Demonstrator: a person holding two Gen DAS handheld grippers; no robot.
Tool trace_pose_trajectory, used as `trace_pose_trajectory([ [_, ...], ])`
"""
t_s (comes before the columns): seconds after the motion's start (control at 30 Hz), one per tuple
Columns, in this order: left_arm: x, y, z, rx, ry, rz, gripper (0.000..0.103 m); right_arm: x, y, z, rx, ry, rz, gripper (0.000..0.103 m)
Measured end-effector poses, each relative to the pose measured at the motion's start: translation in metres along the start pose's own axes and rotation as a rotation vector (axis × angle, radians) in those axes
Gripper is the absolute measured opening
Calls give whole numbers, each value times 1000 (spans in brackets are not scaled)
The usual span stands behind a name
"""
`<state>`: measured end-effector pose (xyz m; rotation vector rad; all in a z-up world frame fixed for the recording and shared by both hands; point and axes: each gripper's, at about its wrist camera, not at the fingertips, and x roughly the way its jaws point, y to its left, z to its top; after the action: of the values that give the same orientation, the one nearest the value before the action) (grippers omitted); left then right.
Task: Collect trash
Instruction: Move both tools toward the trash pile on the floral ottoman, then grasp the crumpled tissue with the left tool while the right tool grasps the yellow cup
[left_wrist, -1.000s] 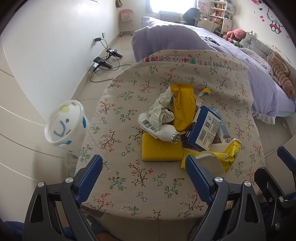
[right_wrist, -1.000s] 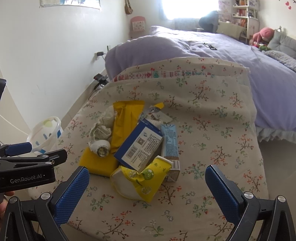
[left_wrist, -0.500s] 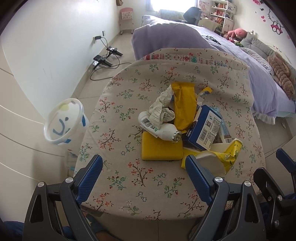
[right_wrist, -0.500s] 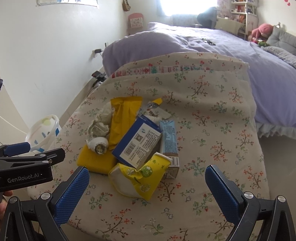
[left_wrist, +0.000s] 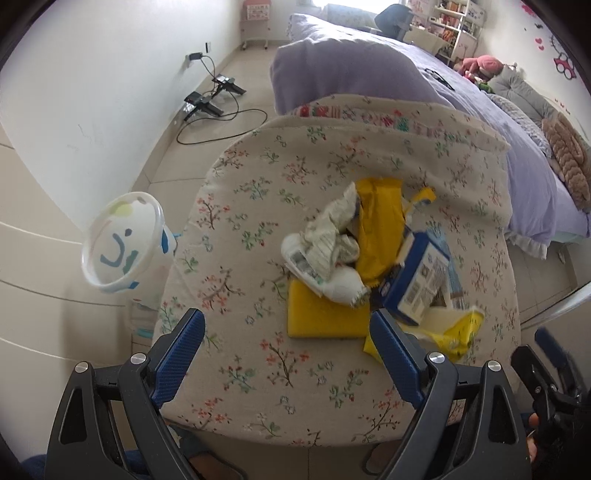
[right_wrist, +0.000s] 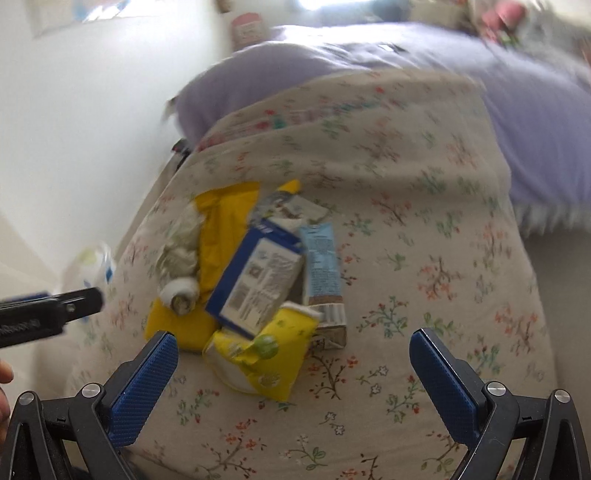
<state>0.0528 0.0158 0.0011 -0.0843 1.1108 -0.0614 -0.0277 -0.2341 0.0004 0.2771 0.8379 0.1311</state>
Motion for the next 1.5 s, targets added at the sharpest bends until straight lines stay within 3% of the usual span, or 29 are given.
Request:
trace_pose_trajectory([
  [0.03,1,0,7,13,0,18,92,2,-10,3,48,5,6,103],
  [0.17,26,-9,38,60,77,-25,92,11,-33,8,145,24,-19,103],
  [0.3,63,-26,54,157,105,-19,92,26,-47,4,226,66,31,103],
  [0.4,96,-26,57,140,164,-45,92,38,-50,-4,253,119,49,103],
  [0.5,114,-23,61,99,173,-102,87,47,-47,-10,262,145,69,103],
  [0.6,125,-20,65,72,164,-139,65,55,-42,-11,281,151,139,103],
  [0.63,130,-19,65,61,179,-154,48,58,-39,-11,285,155,158,103],
  [0.67,133,-18,64,48,193,-167,46,63,-35,-11,287,164,175,103],
  [0.77,128,-13,63,33,160,-182,38,79,-27,-14,302,190,172,103],
  [1.0,96,5,64,1,98,-275,35,99,-20,-26,364,246,183,97],
  [1.07,89,12,62,-15,94,-301,35,99,-17,-29,349,246,185,86],
  [1.1,84,13,63,-27,94,-321,35,99,-14,-31,337,247,185,65],
  [1.3,46,36,70,-67,68,-382,35,70,-8,-26,294,155,211,56],
  [1.5,25,88,77,-143,49,-343,35,41,-5,-8,252,34,174,56],
])
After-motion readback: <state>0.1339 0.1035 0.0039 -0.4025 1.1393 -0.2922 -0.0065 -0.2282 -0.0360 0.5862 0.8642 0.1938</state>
